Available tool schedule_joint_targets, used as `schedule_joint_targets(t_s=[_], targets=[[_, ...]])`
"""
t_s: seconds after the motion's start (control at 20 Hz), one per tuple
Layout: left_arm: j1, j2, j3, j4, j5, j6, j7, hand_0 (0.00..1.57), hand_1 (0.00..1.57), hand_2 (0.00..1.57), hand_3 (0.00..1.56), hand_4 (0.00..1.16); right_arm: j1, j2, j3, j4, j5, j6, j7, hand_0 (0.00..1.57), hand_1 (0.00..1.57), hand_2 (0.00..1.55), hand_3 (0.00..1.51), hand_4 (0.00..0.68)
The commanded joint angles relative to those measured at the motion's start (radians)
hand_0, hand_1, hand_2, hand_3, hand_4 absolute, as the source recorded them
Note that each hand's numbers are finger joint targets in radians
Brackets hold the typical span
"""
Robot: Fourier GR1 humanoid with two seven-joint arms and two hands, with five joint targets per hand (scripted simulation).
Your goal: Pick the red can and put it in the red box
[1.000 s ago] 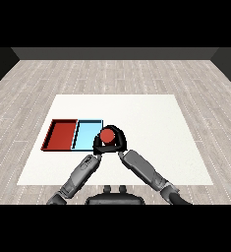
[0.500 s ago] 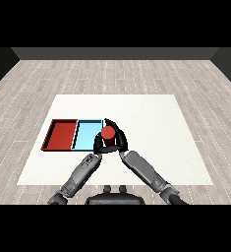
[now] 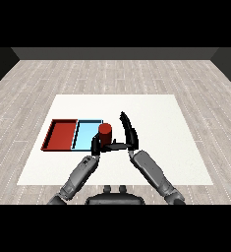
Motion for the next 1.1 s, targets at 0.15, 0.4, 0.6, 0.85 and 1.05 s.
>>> schedule_joint_targets(t_s=[0.15,0.4,0.6,0.85,1.05], targets=[[-0.012,0.079,0.072,-0.045,-0.027,-0.041,0.042,1.57,1.57,1.57,1.48,1.14,0.135,-0.12,-0.14,-0.181,-0.046,0.104,-0.038,0.0,0.0,0.0,0.0,0.0],[0.034,0.216,0.074,-0.13,-0.12,0.031,0.109,1.57,1.57,1.57,1.47,1.12,0.314,-0.189,-0.16,-0.288,-0.048,0.106,-0.047,0.0,0.0,0.0,0.0,0.0],[0.043,0.32,0.162,-0.073,-0.107,-0.019,0.083,1.57,1.57,1.57,1.47,1.11,0.471,-0.247,-0.239,-0.27,-0.082,0.148,-0.124,0.0,0.0,0.0,0.0,0.0],[-0.045,0.384,0.255,0.08,-0.121,-0.042,0.149,1.57,1.57,1.55,1.46,1.09,0.455,-0.3,-0.303,-0.297,-0.086,0.166,-0.043,0.0,0.0,0.0,0.0,0.0],[-0.061,0.458,0.327,0.213,-0.097,-0.127,0.151,1.57,1.57,1.57,1.5,1.12,0.453,-0.278,-0.311,-0.258,-0.057,0.135,-0.034,0.0,0.0,0.0,0.0,0.0]])
